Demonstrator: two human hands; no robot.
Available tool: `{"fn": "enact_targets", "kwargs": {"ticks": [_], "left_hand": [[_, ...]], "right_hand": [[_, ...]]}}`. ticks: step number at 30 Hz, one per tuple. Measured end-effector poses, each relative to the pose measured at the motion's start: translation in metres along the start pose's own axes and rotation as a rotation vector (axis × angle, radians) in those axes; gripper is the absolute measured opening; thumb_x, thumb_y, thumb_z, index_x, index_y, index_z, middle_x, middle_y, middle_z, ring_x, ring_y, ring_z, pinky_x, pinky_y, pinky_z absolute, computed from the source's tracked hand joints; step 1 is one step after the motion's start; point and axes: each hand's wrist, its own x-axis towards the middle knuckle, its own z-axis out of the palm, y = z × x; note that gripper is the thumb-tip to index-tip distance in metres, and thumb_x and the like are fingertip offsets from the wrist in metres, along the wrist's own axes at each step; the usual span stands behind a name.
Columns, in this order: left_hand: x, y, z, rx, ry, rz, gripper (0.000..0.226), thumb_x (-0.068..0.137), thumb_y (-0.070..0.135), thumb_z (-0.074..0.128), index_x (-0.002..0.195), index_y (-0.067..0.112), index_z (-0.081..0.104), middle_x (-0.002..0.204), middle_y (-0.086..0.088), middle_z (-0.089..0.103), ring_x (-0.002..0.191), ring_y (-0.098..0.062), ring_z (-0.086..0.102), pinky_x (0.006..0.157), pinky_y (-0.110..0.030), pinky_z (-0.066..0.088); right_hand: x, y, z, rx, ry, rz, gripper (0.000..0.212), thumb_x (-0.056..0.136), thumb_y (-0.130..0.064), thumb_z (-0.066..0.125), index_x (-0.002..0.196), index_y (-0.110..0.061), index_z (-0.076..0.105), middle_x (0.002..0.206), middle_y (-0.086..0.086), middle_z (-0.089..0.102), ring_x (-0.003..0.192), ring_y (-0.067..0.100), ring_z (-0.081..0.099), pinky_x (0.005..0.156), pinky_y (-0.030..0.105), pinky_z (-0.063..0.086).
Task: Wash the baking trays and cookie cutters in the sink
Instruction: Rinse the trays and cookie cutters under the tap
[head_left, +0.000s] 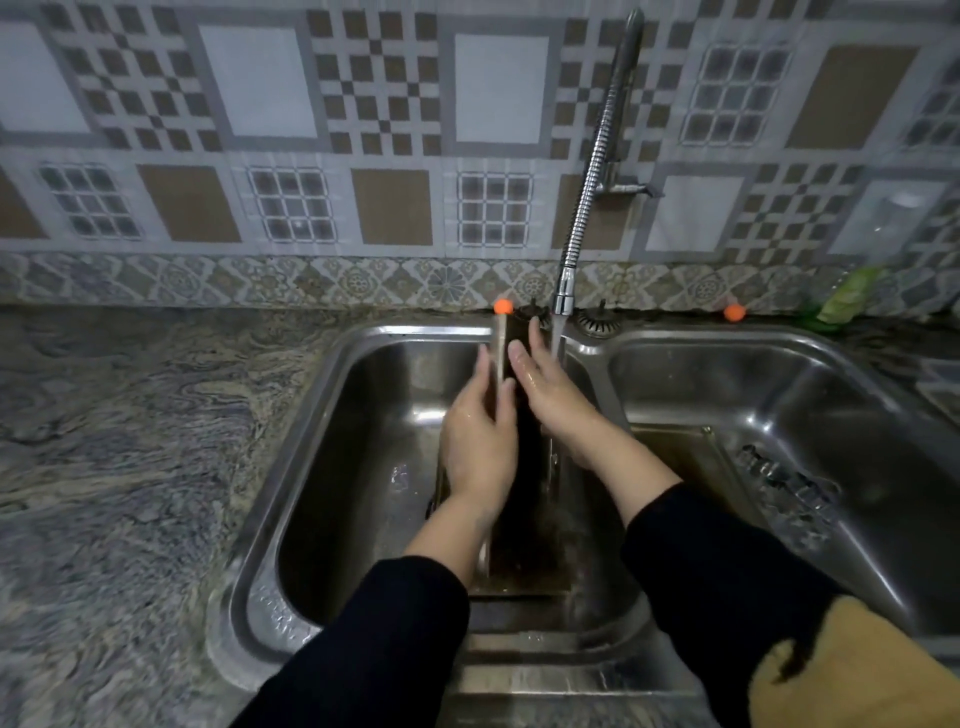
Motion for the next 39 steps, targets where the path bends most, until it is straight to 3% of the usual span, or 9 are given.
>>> {"fn": "enact_targets", "kwargs": {"ticks": [5,9,11,15,18,20,26,33,39], "left_hand": [[-0.014,0.009,0.025,-0.014,-0.127,0.134,0.044,0.095,0.017,0.047,0.137,0.029,0.051,0.135,0.013,0.057,0.121,0.001,0.053,0.1,-0.027,0.047],[-0.025,0.004,0.037,0.079,-0.144,0.197,0.043,0.094,0.01,0.047,0.136,0.019,0.054,0.139,0.006,0.053,0.128,-0.007,0.047,0.111,-0.019,0.032],[-0.029,0.007,0.041,0.161,-0.18,0.211,0.044,0.099,0.021,0.04,0.142,0.02,0.044,0.148,0.007,0.042,0.138,-0.008,0.034,0.114,-0.014,0.018],[-0.022,0.013,0.046,0.293,-0.277,0.2,0.051,0.101,0.038,0.018,0.151,0.034,0.013,0.16,0.015,0.007,0.147,-0.005,-0.003,0.118,-0.039,-0.003],[0.0,0.013,0.04,0.371,-0.299,0.139,0.049,0.103,0.039,0.019,0.15,0.043,0.006,0.16,0.016,-0.005,0.147,-0.007,-0.011,0.115,-0.045,-0.01],[0.017,0.005,0.033,0.405,-0.284,0.029,0.05,0.102,0.042,0.017,0.151,0.042,0.004,0.16,0.012,-0.008,0.147,-0.01,-0.012,0.115,-0.049,-0.009],[0.026,-0.021,0.01,0.419,-0.329,-0.235,0.052,0.103,0.044,0.011,0.151,0.036,-0.004,0.16,0.008,-0.014,0.147,-0.013,-0.015,0.116,-0.052,-0.003],[-0.003,-0.011,0.031,0.352,-0.523,-0.145,0.055,0.101,0.05,0.013,0.153,0.032,0.007,0.162,0.006,-0.002,0.148,-0.013,-0.005,0.12,-0.05,0.003],[-0.008,0.019,0.041,0.464,-0.583,0.222,0.068,0.094,0.061,0.031,0.151,0.038,0.002,0.161,0.007,0.007,0.148,-0.019,0.005,0.119,-0.047,0.015]], "right_hand": [[0.002,0.0,-0.016,0.308,0.098,0.043,0.059,0.093,-0.057,0.04,0.147,-0.045,0.019,0.128,-0.009,0.05,0.113,0.01,0.051,0.087,0.027,0.047],[-0.006,0.009,-0.033,0.415,0.114,0.036,0.05,0.099,-0.045,0.035,0.145,-0.05,0.017,0.145,-0.011,0.038,0.13,0.013,0.039,0.106,0.034,0.032],[-0.011,0.01,-0.037,0.415,0.142,0.036,0.048,0.1,-0.046,0.031,0.146,-0.046,0.019,0.151,-0.01,0.029,0.137,0.011,0.027,0.1,0.029,0.026],[-0.016,0.013,-0.036,0.503,0.143,0.046,0.047,0.1,-0.047,0.027,0.147,-0.041,0.025,0.156,-0.009,0.023,0.141,0.011,0.024,0.099,0.025,0.03],[-0.013,0.02,-0.031,0.573,0.106,0.07,0.047,0.094,-0.057,0.034,0.14,-0.053,0.028,0.156,-0.01,0.023,0.143,0.017,0.025,0.113,0.04,0.03],[-0.011,0.023,-0.032,0.575,0.102,0.037,0.041,0.088,-0.063,0.038,0.129,-0.061,0.037,0.155,-0.007,0.028,0.142,0.019,0.03,0.114,0.052,0.027],[-0.003,0.023,-0.051,0.702,0.229,-0.019,0.045,0.089,-0.06,0.04,0.133,-0.051,0.041,0.151,0.002,0.037,0.135,0.025,0.04,0.108,0.053,0.036],[0.014,0.002,-0.073,0.729,0.529,-0.028,0.047,0.092,-0.062,0.032,0.139,-0.052,0.031,0.156,-0.009,0.026,0.142,0.021,0.027,0.113,0.056,0.024],[0.022,-0.014,-0.11,0.827,0.664,-0.087,0.051,0.099,-0.05,0.031,0.147,-0.037,0.023,0.157,-0.001,0.024,0.141,0.021,0.028,0.115,0.047,0.026]]}}
